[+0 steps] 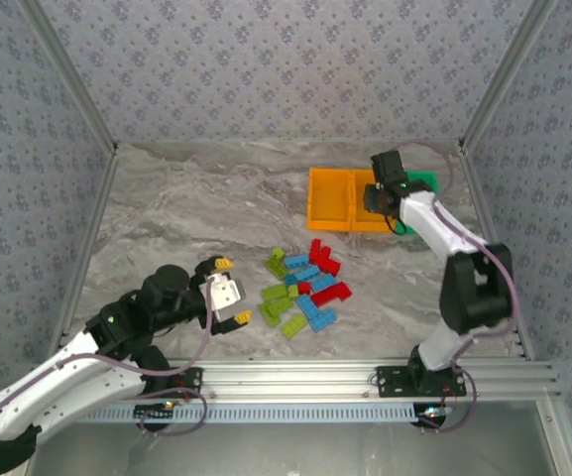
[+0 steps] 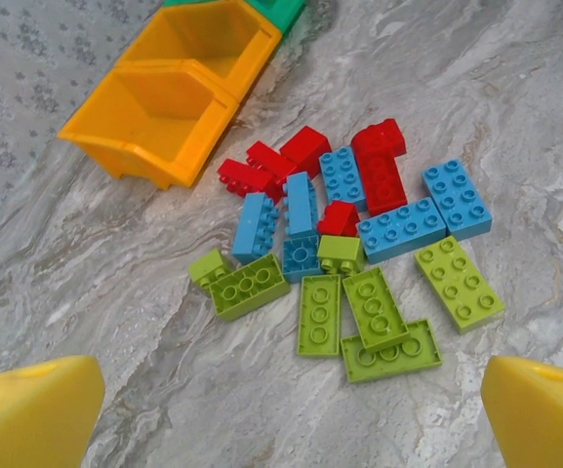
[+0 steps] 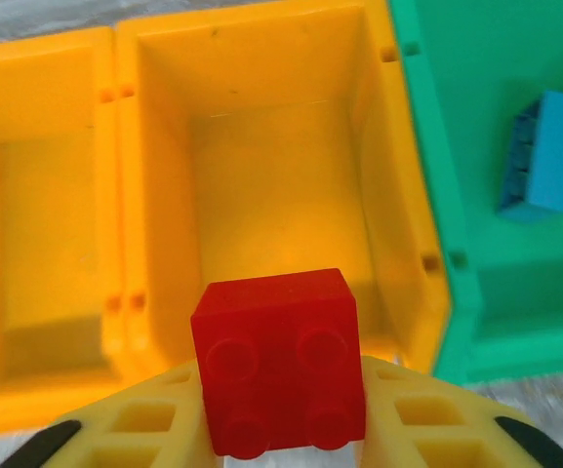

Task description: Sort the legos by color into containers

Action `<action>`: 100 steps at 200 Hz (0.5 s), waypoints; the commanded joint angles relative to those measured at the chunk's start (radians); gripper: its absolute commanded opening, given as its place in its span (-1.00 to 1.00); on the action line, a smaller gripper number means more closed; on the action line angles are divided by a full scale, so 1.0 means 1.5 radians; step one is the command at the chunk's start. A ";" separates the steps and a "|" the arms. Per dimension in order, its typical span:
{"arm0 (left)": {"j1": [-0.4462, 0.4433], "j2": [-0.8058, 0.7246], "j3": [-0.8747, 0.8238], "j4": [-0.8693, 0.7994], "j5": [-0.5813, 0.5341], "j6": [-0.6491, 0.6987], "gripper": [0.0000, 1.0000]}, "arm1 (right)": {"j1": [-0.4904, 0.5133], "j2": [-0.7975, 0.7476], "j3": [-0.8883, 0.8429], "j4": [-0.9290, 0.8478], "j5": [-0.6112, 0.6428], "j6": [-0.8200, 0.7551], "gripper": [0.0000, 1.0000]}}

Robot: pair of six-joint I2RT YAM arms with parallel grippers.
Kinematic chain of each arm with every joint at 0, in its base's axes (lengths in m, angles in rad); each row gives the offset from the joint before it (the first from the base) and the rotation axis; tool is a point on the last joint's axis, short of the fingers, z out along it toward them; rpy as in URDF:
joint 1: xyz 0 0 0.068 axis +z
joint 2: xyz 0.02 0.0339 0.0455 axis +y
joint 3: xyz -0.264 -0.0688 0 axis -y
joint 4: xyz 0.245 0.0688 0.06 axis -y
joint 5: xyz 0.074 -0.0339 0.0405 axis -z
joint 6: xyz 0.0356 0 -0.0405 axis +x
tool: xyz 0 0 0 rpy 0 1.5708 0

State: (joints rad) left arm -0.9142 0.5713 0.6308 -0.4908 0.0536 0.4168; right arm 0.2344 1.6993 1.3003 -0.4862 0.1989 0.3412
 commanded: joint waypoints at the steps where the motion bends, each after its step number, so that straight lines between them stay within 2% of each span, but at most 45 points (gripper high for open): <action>1: 0.005 0.000 0.008 0.010 -0.037 -0.029 0.98 | -0.015 0.067 0.060 -0.026 -0.018 -0.028 -0.14; 28: 0.007 0.010 0.008 0.020 -0.053 -0.047 0.98 | -0.028 0.082 0.097 -0.047 -0.033 -0.030 -0.02; 61: 0.017 0.040 0.016 0.035 -0.084 -0.100 0.98 | -0.028 0.008 0.084 -0.070 -0.044 -0.031 0.04; 79: 0.037 0.068 0.052 0.035 -0.136 -0.199 0.98 | -0.019 -0.084 0.043 -0.098 -0.062 -0.015 0.04; 87: 0.039 0.089 0.084 0.023 -0.189 -0.278 0.97 | -0.009 -0.134 0.020 -0.114 -0.079 -0.007 0.05; 100: 0.040 0.130 0.148 -0.018 -0.256 -0.416 0.85 | 0.016 -0.224 -0.023 -0.145 -0.103 0.010 0.12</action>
State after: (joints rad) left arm -0.8673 0.6899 0.6807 -0.4892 -0.1276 0.1513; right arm 0.2089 1.5955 1.3460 -0.5766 0.1181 0.3183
